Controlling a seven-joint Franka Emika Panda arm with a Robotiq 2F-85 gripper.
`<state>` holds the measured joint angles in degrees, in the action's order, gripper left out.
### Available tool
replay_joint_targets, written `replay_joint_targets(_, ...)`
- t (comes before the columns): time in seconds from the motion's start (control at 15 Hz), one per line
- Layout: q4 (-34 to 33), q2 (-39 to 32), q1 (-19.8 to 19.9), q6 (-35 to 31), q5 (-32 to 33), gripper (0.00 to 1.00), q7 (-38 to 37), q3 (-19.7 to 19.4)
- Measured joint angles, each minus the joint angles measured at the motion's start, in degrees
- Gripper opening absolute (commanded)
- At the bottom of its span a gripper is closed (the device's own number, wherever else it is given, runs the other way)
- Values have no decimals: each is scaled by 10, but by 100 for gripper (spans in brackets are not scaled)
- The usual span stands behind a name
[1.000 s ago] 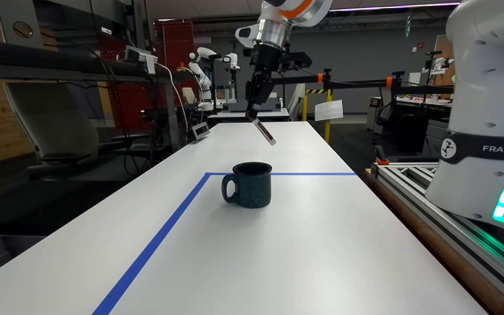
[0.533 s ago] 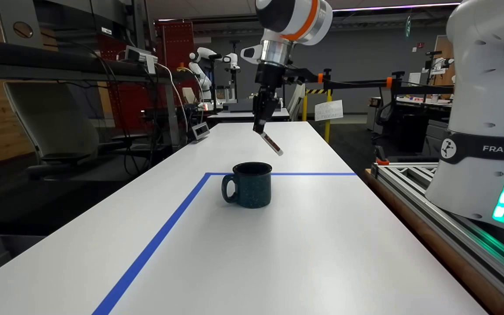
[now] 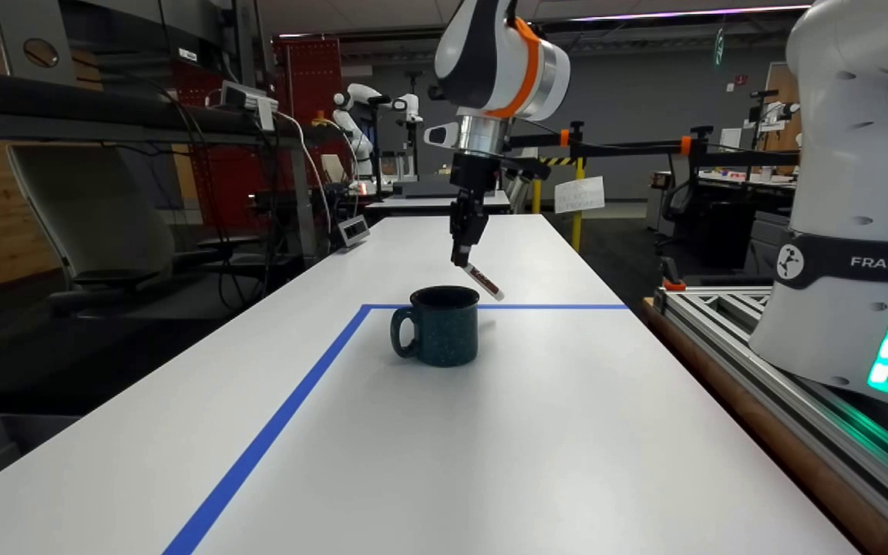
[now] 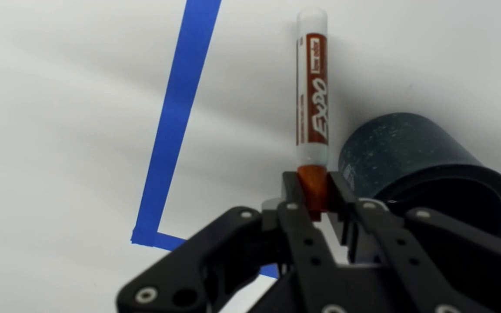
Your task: Take the marker out of the mug.
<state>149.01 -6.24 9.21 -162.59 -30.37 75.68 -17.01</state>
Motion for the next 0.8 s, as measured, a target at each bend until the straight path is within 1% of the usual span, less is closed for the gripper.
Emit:
replay_joint_targets(0.2, -22, -33, 1, -6, -57, 5, 33, 17)
replay_joint_targets(0.53, -62, -91, 23, -22, -159, 5, 112, 65)
replay_joint_targets(0.8, -93, -136, 45, -31, -209, 5, 163, 98)
